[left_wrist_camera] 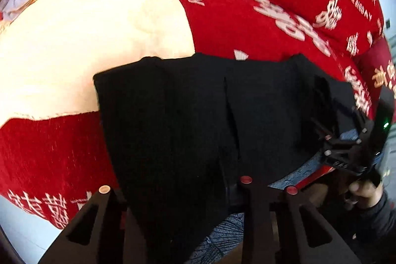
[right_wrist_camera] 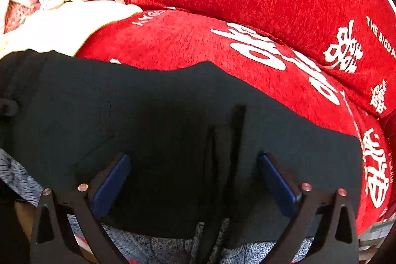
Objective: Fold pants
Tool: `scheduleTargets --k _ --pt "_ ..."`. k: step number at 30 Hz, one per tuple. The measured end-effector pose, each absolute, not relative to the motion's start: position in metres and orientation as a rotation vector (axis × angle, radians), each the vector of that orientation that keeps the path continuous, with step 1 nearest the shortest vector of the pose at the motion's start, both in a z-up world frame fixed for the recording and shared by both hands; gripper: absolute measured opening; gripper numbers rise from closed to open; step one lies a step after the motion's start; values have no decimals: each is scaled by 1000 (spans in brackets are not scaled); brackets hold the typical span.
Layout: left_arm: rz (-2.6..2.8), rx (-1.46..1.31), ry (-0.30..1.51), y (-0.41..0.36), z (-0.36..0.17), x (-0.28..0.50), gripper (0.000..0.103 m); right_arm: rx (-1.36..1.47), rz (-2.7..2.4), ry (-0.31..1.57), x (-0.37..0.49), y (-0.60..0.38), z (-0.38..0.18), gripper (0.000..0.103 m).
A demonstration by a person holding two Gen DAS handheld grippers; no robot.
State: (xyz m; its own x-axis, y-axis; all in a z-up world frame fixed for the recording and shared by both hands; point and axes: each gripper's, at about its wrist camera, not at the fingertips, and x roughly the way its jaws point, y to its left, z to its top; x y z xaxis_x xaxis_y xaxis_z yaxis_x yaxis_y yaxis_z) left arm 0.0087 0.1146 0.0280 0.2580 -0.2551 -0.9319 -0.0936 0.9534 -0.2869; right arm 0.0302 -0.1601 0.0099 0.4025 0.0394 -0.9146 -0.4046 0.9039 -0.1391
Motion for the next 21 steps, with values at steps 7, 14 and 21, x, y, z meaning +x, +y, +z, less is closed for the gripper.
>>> scheduleTargets --k 7,14,21 --pt "-55 -276 1335 116 23 0 51 -301 372 1085 23 -147 29 103" --pt "-38 -364 1292 130 36 -9 51 -350 522 1042 10 -109 36 103" --pt "-47 -328 1291 123 45 -7 15 -371 564 1050 -4 -100 31 103"
